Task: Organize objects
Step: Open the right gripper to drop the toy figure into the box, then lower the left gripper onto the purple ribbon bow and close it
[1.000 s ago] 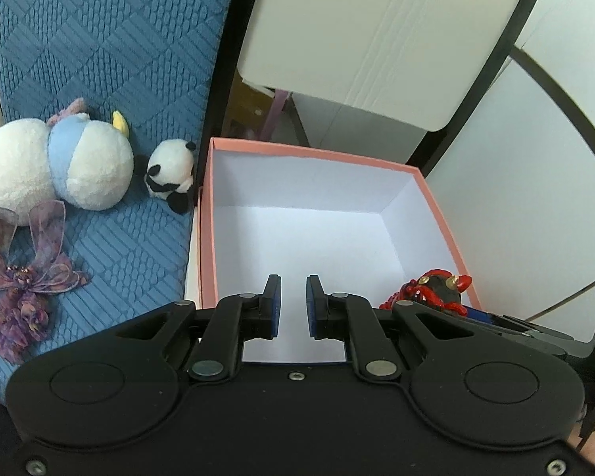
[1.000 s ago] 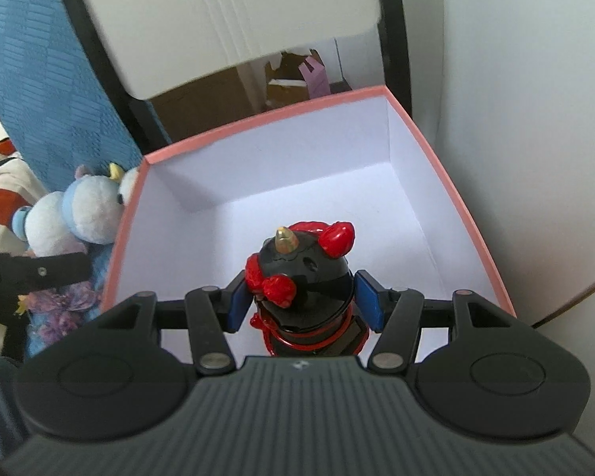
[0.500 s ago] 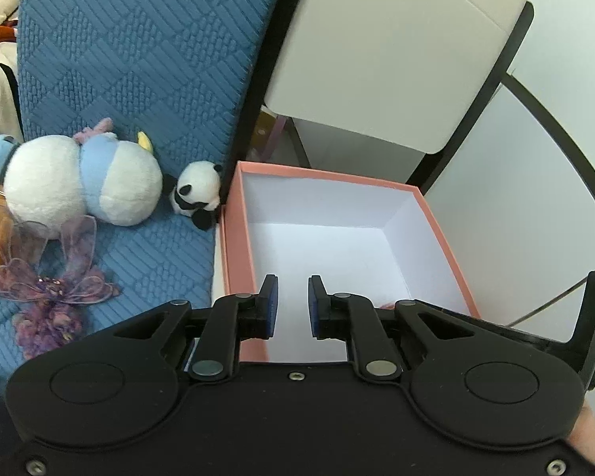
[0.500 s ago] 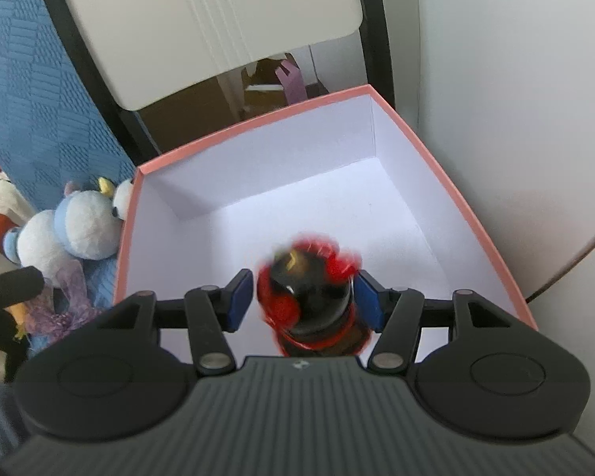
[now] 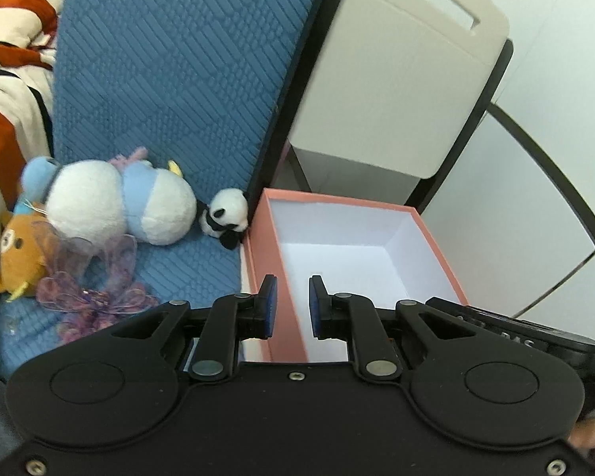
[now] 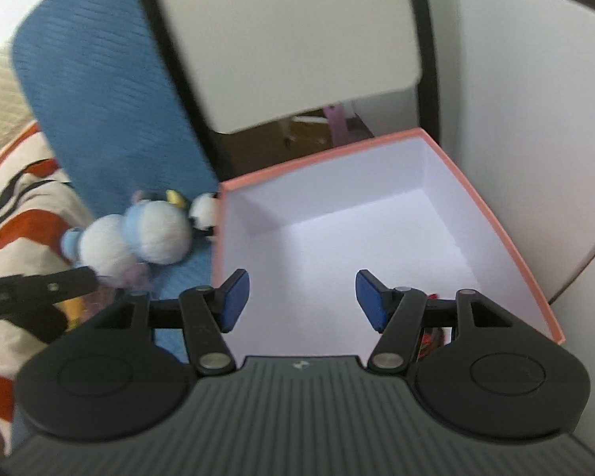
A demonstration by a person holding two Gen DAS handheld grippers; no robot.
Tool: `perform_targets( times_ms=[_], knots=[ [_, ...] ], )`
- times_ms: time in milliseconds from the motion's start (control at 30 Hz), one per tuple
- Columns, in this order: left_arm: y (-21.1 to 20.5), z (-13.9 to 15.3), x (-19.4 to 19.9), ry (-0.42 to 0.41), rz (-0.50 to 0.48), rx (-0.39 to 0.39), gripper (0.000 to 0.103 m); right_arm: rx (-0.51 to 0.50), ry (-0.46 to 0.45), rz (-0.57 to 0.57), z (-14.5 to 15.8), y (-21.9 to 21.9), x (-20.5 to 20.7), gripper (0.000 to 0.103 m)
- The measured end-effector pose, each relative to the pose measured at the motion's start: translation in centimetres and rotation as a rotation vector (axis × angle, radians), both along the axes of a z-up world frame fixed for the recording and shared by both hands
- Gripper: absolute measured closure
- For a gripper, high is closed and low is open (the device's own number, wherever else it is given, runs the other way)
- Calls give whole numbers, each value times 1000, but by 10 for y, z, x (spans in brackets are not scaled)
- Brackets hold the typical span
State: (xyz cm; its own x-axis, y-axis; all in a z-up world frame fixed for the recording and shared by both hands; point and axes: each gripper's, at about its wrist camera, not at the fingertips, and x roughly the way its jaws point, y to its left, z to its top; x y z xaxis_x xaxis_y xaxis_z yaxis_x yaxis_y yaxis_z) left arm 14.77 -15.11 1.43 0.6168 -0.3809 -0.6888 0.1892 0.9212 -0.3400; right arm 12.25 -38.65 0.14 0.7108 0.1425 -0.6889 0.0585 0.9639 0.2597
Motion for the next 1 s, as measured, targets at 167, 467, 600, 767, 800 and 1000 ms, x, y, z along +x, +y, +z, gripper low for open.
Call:
perform_targets(
  times_ms=[167,467,600,767,800,1000],
  knots=[
    [25,4,-25,-48,7,-11,89,-13,-55,77,16,27,-20,41],
    [63,-14,-63,-59,13,28,89,15,-117,170,7,68,-47,41],
    [74,-24,-72,-64,30,33,89,40,-121,187,-3,80,-51,41],
    [85,-39,-69,-54,55,41,89,36,-135,219,-18,93,-49,41],
    [87,-43,-67,-49,63,44,89,33,-137,220,-22,94,-48,41],
    [98,-74,-44,-7,122,76,58,33,-167,214,-42,102,-37,22]
  ],
)
